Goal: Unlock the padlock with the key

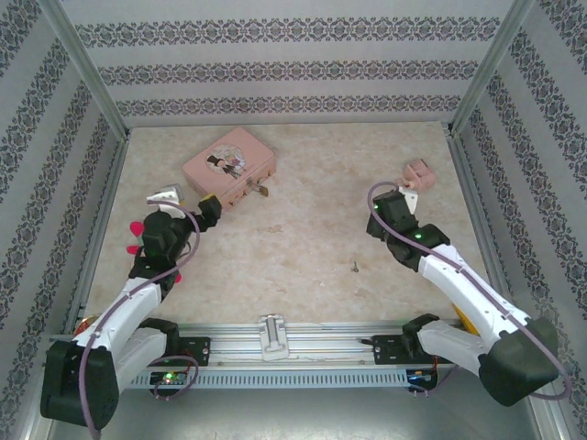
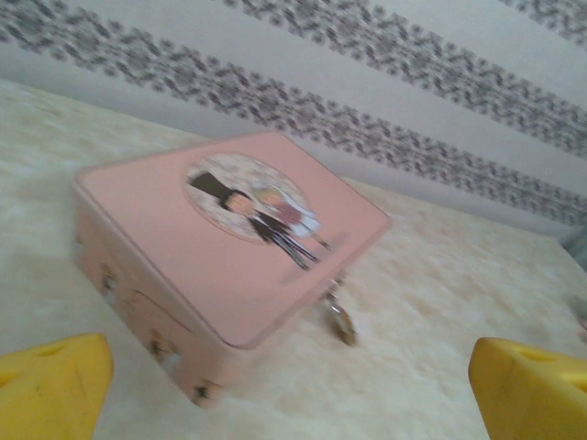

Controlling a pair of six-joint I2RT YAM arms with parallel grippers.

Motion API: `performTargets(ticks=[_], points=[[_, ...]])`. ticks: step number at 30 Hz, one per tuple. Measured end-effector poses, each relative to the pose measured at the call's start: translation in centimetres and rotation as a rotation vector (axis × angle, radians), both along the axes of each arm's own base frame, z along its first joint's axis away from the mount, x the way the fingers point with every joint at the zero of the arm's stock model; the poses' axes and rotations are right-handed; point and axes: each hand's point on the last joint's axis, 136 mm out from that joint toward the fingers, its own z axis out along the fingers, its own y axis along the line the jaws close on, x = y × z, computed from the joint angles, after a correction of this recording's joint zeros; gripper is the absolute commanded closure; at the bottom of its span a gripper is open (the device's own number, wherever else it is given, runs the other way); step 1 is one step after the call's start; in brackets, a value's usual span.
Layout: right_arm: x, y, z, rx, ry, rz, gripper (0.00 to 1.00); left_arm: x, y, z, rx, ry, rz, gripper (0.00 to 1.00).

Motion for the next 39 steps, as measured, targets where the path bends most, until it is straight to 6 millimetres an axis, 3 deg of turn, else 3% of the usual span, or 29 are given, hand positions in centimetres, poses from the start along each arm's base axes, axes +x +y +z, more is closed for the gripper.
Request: performTargets(ticks=[7,11,17,28,39], points=[[-4.0,2.7,-5.9,0.045,0.299,-0.019,0.46,-0.8,-5.6,-2.8,0.012,0.091,-0.121,0.01],[-4.9,3.7,-8.0,0.082,0.395,-0.045,0.49,-0.2,-7.7,-5.4,0.029,0.175,-0.167,0.01],[-5.1,5.0,-9.8,0.15,0.45,-0.068,0.52,0.7,-9.9,-6.0,0.022,0.187,-0.212,0.01],[-5.1,6.3,-11.7,0.199,0.503,-0.075,0.57,1.2,-10.2,-6.1,0.011,0.179,-0.207,0.01],[-6.6,6.0,-13.0,0.206,0.549,-0.078,0.67,1.3,-10.1,-6.0,0.011,0.171,-0.2,0.01]])
